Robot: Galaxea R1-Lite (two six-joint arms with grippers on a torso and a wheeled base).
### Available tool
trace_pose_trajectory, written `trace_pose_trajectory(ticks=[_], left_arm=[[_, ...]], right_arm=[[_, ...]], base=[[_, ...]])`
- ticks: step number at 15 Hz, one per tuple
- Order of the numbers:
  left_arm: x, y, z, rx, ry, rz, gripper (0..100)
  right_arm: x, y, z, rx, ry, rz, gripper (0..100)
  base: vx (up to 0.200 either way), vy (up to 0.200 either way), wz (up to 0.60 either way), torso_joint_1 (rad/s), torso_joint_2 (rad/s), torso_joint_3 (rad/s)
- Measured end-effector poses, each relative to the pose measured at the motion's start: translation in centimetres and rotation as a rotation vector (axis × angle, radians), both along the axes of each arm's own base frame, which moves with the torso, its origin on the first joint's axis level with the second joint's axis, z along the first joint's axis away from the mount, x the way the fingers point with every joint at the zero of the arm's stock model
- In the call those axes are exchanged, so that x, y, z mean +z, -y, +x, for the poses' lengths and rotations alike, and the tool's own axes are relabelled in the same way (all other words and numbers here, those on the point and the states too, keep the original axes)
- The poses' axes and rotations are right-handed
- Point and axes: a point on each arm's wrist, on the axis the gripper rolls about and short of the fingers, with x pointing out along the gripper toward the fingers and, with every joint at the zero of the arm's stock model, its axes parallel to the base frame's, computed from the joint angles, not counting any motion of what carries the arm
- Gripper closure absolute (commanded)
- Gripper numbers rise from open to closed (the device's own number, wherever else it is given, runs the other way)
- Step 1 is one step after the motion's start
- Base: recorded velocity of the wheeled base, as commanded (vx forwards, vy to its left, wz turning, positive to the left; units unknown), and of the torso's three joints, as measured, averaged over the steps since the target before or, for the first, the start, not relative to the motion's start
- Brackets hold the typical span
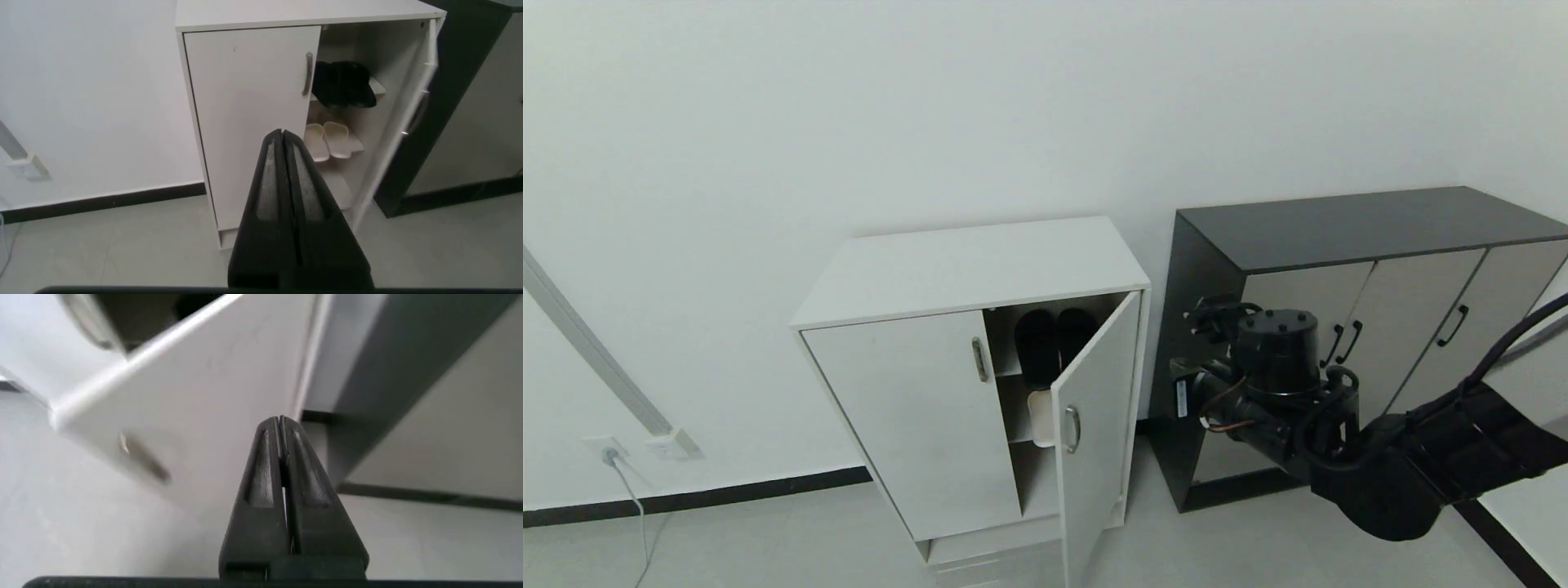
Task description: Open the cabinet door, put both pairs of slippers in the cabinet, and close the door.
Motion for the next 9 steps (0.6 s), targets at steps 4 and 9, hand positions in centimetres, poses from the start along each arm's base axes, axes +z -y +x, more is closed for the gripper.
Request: trace_pose_trajectory(ticks=[4, 9], left_arm=[[0.0, 0.0, 0.0, 0.0, 0.0, 0.0, 100], [0.0, 0.0, 0.0, 0.001, 0.0, 0.0, 100]], right_arm=[[-0.9, -0.1, -1.3, 0.042, -0.017, -0.008, 100], [-1.2, -0.4, -2.0, 0.119, -0.019, 0.012, 100]], base=[[0.0, 0.0, 0.45, -0.001, 0.0, 0.003], [0.0, 0.0, 0.36, 0.004, 0.0, 0.002]])
